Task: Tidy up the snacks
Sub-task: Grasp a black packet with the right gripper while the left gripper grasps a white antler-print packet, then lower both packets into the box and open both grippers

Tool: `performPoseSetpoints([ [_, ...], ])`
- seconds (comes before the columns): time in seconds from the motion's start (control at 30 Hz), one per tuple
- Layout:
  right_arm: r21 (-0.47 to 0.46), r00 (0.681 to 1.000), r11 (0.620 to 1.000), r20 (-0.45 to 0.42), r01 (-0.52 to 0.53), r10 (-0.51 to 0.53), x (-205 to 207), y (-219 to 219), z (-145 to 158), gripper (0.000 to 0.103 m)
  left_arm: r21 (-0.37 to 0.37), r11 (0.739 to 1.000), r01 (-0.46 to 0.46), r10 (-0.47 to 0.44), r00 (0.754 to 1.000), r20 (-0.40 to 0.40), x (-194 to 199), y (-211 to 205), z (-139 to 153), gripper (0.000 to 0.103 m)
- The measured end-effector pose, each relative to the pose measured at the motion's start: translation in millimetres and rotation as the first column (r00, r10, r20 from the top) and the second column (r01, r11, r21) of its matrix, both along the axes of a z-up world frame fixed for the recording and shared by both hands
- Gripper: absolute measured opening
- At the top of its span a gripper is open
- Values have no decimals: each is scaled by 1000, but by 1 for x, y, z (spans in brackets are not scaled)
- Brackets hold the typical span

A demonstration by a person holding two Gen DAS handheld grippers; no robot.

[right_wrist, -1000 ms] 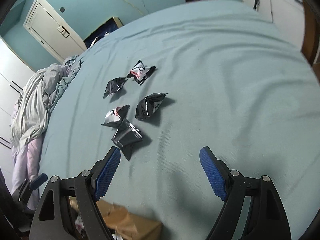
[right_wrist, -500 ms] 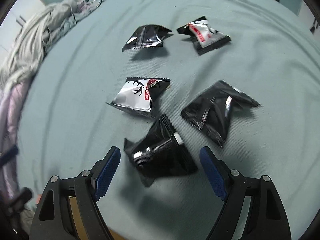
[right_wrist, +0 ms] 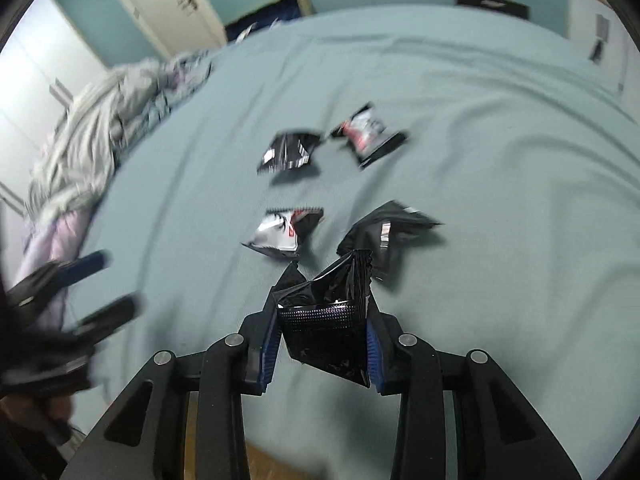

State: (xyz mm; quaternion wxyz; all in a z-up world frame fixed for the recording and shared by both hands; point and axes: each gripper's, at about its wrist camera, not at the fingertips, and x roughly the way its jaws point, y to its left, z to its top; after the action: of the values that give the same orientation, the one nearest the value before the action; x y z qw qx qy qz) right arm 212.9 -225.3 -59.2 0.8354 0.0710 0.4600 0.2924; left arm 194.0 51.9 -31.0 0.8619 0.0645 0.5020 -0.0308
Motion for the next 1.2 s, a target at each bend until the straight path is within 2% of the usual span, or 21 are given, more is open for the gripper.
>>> performPoseSetpoints([
  [0.07,16,999,999,12,49,-49,-22,-19,13,34,4,1000,11,-11,1000,-14,23,-16,-7,85],
  [0.13,19,996,996,36,84,-84,-51,-33,24,34,-41,999,6,-9,998,-67,49,-31,-19,85],
  [0.27,51,990,996,111,80,-85,-139,-47,37,34,-46,998,-39,31,986,-166,83,-50,-46,85],
  [0.3,68,989,995,123,74,-82,-163,-52,35,34,-43,998,-46,37,982,-187,87,-52,-52,85],
  [0.4,148,987,986,133,74,-94,-206,-75,25,34,-31,998,-62,49,950,-309,102,-58,-80,85],
  [0.47,177,986,980,125,87,-110,-229,-84,13,35,-37,998,-58,42,938,-344,104,-59,-90,77],
  [0.5,173,987,981,118,90,-111,-229,-86,8,35,-44,998,-51,34,943,-332,103,-59,-90,74],
  [0.53,157,987,984,118,89,-108,-230,-83,6,35,-50,998,-41,23,948,-317,100,-59,-87,55],
  [0.63,156,987,985,132,74,-95,-223,-71,11,35,-62,998,-30,11,958,-287,88,-58,-74,57],
  [0.7,174,992,983,103,56,-75,-218,-66,8,35,-53,998,-17,2,966,-260,74,-55,-62,57],
  [0.77,170,995,985,82,40,-55,-214,-59,5,35,-28,1000,0,-6,977,-211,51,-49,-43,57],
  [0.83,154,993,988,107,32,-48,-212,-59,9,35,-30,999,14,-20,984,-178,31,-42,-29,57],
  [0.9,151,988,988,146,19,-41,-217,-58,18,35,-43,998,36,-42,989,-140,0,-33,-12,57],
  [1.0,154,985,988,167,20,-46,-223,-58,23,35,-9,994,108,-108,992,-64,-58,-25,11,57],
  [1.03,151,984,988,170,22,-48,-225,-58,20,35,-6,992,128,-128,990,-52,-64,-25,19,57],
  [1.1,134,982,991,180,30,-54,-229,-57,18,35,-22,984,175,-175,984,-20,-98,-18,27,57],
  [1.2,103,979,993,187,57,-76,-230,-56,19,35,-101,974,205,-206,979,1,-152,-12,21,57],
])
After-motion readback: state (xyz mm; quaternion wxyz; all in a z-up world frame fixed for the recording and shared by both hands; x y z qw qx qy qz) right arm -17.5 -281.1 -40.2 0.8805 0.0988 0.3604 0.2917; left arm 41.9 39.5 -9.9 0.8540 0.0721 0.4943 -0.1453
